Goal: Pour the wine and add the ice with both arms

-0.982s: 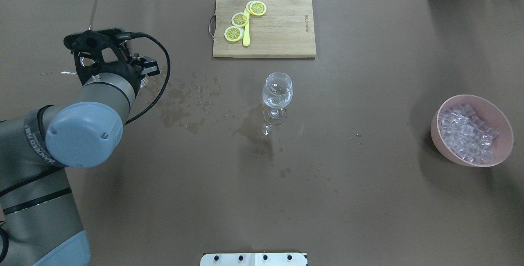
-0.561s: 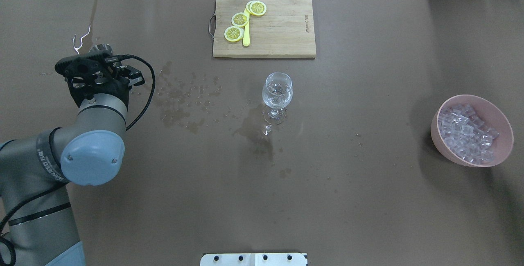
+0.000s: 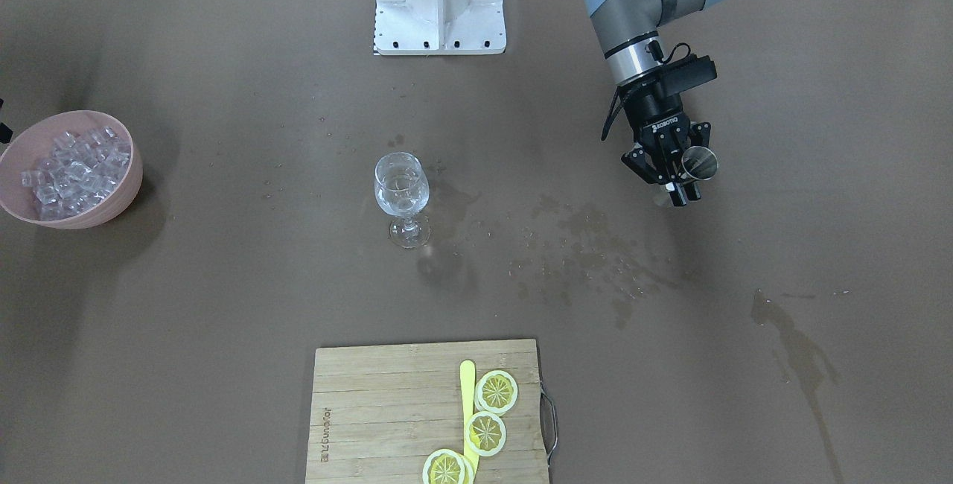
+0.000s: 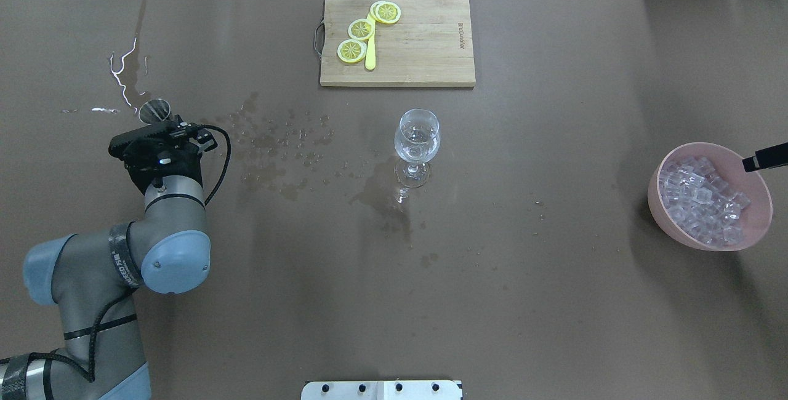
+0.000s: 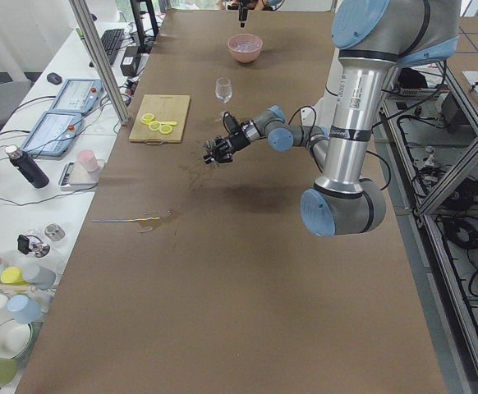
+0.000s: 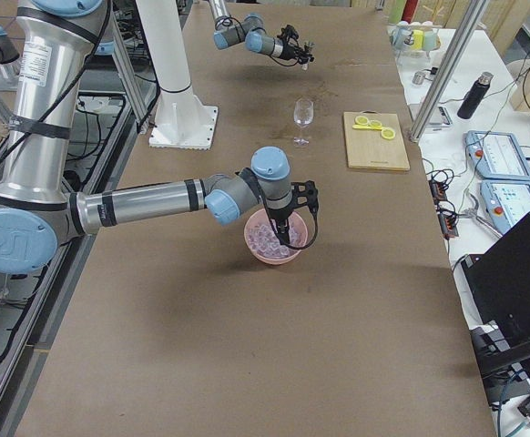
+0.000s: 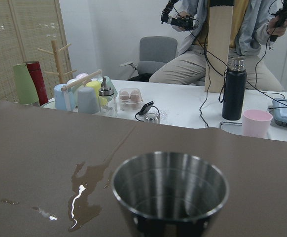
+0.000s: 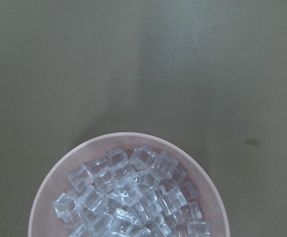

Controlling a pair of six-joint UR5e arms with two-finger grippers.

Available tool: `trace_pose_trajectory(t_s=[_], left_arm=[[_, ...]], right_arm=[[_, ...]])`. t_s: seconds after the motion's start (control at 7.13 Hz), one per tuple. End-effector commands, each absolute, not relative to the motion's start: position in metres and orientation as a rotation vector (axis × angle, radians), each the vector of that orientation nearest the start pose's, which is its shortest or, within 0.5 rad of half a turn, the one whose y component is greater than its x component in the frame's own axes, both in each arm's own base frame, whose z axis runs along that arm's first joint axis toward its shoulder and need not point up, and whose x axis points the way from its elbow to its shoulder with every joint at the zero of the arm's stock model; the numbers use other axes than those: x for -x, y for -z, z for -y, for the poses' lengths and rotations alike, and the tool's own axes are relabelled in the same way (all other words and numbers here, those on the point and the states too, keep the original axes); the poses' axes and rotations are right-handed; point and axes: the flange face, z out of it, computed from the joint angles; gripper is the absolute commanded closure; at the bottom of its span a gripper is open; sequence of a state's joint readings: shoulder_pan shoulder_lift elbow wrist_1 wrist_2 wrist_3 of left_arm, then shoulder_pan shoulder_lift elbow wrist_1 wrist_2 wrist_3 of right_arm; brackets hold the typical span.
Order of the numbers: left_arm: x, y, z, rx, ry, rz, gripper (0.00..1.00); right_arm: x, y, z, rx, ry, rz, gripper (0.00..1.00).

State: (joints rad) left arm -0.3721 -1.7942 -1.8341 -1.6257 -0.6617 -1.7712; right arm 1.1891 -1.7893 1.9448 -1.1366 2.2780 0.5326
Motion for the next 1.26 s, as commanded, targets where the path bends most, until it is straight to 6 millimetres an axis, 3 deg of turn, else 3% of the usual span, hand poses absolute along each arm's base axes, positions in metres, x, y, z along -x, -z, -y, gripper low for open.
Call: trace_pose_trajectory(t_s=[0.0, 0.42, 0.7, 0.84, 0.98, 1.12], left_arm=[[-0.463, -0.442, 0.395, -0.987, 0.797, -0.413, 1.00], [-0.483, -0.447, 0.389, -0.983, 0.783, -0.416, 1.00], [-0.484, -0.446, 0.389, -0.982, 0.776, -0.415, 1.00], [-0.482, -0.442, 0.389, -0.980, 0.776, -0.420, 0.95], [-0.484, -0.445, 0.388, -0.977, 0.768, -0.413, 0.16], [-0.483, -0.449, 0.388, -0.982, 0.766, -0.406, 0.03]], right_arm=[[0.105, -0.522, 0.413, -0.194, 0.069, 0.870, 0.00], [0.105, -0.523, 0.413, -0.192, 0.070, 0.870, 0.00], [0.106, -0.522, 0.413, -0.193, 0.069, 0.871, 0.00], [0.106, -0.520, 0.414, -0.197, 0.071, 0.872, 0.00], [0.106, -0.521, 0.414, -0.196, 0.068, 0.871, 0.00], [0.106, -0.520, 0.414, -0.196, 0.069, 0.873, 0.00]])
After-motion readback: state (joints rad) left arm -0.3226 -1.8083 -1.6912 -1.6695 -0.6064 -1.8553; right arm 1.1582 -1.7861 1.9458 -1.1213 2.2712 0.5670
